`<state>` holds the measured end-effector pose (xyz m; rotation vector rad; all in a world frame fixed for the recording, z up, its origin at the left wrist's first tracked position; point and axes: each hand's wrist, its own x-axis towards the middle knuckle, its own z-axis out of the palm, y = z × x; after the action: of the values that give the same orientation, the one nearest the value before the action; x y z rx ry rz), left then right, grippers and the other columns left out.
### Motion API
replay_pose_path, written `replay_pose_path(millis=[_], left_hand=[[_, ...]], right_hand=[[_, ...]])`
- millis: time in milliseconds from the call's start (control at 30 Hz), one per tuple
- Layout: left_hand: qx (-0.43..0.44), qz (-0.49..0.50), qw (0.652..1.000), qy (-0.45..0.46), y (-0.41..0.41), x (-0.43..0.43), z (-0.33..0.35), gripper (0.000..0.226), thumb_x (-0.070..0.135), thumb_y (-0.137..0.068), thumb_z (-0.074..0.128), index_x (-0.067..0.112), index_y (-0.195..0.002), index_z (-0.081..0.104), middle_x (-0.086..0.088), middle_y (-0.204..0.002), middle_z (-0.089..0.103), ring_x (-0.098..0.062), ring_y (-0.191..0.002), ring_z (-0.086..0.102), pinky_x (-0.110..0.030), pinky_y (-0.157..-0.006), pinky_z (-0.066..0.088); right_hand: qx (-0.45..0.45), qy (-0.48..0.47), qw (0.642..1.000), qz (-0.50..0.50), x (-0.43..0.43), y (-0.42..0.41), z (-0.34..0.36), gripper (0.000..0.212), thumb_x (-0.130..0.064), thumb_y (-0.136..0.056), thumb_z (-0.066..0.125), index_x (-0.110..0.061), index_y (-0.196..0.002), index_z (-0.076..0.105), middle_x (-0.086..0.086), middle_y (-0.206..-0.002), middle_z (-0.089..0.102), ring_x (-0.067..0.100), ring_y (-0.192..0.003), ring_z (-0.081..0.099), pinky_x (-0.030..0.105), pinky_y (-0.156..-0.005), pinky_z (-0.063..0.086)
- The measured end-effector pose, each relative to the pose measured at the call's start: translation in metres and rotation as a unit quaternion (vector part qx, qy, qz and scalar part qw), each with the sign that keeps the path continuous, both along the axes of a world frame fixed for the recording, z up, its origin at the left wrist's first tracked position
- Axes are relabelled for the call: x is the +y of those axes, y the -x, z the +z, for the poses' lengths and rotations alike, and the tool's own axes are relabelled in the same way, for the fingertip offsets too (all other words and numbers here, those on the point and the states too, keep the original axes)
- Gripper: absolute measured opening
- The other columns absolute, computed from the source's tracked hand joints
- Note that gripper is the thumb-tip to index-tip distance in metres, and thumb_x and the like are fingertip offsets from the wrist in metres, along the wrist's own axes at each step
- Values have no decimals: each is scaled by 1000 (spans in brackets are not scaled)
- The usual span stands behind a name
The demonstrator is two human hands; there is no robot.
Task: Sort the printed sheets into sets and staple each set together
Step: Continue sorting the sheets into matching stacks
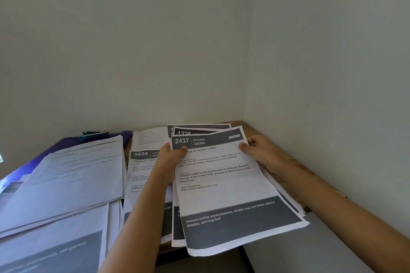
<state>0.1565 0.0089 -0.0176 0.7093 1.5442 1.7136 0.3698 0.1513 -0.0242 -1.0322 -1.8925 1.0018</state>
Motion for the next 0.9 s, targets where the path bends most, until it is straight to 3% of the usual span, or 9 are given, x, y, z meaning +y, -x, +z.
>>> replay_pose_path(millis=[100,167,233,400,500,600,700,800,900], left_hand=[[9,1,1000,0,-1,1,0,16,5,-94,56,11,-109,56,-14,-96,70,-27,-78,68,-41,-68,57],[13,5,1000,6,-1,1,0,15,6,-94,56,12,-109,56,-14,-98,70,-28,-79,68,-42,-70,58],[13,7,1000,8,-1,1,1,13,6,-94,55,13,-105,56,-14,-98,70,-29,-80,68,-43,-73,58],[18,2,1000,3,0,2,0,11,7,-96,53,15,-101,58,-12,-93,70,-27,-76,67,-40,-69,57],[12,-3,1000,-2,-2,1,1,9,7,-96,53,16,-97,57,-10,-91,70,-26,-75,67,-41,-71,57],[6,-1,1000,-7,-2,0,2,8,9,-97,54,17,-95,57,-12,-96,69,-29,-83,68,-49,-82,56],[0,12,1000,-14,-2,-2,2,5,16,-97,55,17,-102,57,-14,-104,69,-33,-95,68,-54,-87,54],[-3,25,1000,-10,-1,-3,2,8,22,-98,55,18,-105,57,-13,-104,70,-34,-94,68,-52,-84,56],[-1,26,1000,-10,0,-1,0,2,21,-98,55,20,-98,57,-13,-103,70,-33,-93,68,-51,-84,56]], right_hand=[[-15,10,1000,3,2,-1,-3,16,-17,-85,70,-12,-95,60,13,-97,69,28,-89,68,43,-84,55],[-30,3,1000,8,2,0,-3,9,-13,-86,68,-11,-91,61,13,-96,70,28,-89,68,44,-84,55],[-33,1,999,13,0,0,-1,5,-11,-88,65,-10,-85,61,12,-94,70,27,-87,68,42,-81,54],[-55,12,998,6,2,-1,0,21,-23,-88,64,-8,-76,56,11,-77,61,22,-72,57,37,-67,45],[-17,23,1000,6,3,1,4,24,-22,-90,64,1,-85,60,20,-90,68,22,-78,61,36,-73,48],[66,12,998,9,-2,5,7,3,-16,-90,65,-14,-88,64,10,-95,71,26,-87,69,45,-85,55],[94,3,995,17,-3,8,5,7,-12,-91,63,-16,-87,66,8,-94,73,27,-88,70,48,-85,55],[93,25,994,54,-3,7,2,9,-8,-93,60,-9,-100,65,12,-102,72,27,-92,69,43,-84,56],[84,51,992,82,-2,3,-1,14,-5,-93,58,-7,-106,63,11,-106,71,20,-89,69,27,-71,57]])
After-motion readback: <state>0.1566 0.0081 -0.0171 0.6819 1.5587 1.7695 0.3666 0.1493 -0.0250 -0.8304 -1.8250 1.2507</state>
